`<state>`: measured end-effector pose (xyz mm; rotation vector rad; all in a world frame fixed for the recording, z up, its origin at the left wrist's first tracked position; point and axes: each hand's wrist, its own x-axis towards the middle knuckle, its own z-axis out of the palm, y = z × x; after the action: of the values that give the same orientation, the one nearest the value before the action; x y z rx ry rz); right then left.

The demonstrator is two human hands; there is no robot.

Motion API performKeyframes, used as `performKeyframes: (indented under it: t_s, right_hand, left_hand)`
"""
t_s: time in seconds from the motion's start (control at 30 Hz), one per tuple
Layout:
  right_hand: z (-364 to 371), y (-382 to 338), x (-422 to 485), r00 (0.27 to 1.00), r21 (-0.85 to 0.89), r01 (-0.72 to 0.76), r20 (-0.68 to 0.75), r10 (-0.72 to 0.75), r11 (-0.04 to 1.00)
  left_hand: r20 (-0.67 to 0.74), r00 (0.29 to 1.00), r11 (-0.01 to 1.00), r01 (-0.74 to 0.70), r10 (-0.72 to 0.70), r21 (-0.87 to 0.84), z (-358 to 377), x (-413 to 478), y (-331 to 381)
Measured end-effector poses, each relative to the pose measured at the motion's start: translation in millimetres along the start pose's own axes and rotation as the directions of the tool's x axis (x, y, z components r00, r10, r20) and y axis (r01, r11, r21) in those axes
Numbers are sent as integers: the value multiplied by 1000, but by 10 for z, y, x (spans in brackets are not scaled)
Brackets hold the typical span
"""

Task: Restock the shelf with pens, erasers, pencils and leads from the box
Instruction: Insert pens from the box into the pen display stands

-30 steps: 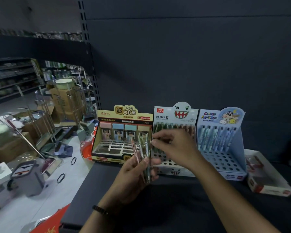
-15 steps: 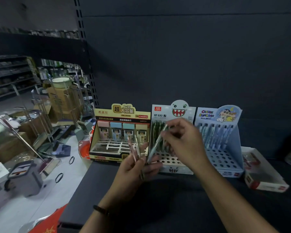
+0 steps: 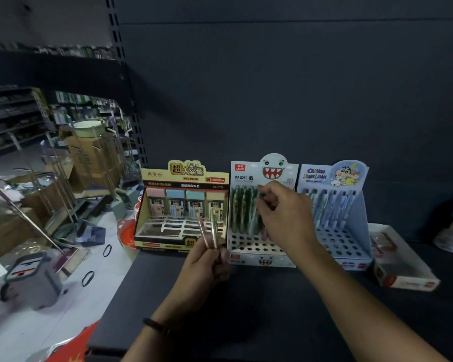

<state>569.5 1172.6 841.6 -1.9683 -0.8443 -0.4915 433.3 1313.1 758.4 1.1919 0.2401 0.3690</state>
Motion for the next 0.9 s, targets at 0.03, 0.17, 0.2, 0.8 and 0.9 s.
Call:
performKeyframes:
  t_s: [0.03, 0.17, 0.2, 0.8, 0.9]
  right_hand:
    - [20, 7, 12, 1000, -24, 11, 9, -11, 1000]
    - [102, 32, 56, 998, -94, 23, 56, -18, 995]
    - [121, 38, 56, 997, -97, 21, 73, -14, 995]
    - [39, -239, 29, 965, 267, -109, 258, 37, 958]
    - [74, -246, 26, 955, 237, -95, 294, 22, 967]
  left_hand:
    - [1, 1000, 1000, -20, 20, 18, -1, -14, 9]
    - [3, 998, 998, -55, 55, 42, -9, -46, 48]
    - [-3, 999, 999, -49, 49, 16, -5, -52, 57]
    - [69, 995, 995, -81, 78, 52, 3, -43, 68]
    - [76, 994, 995, -83, 78, 59, -8, -37, 59]
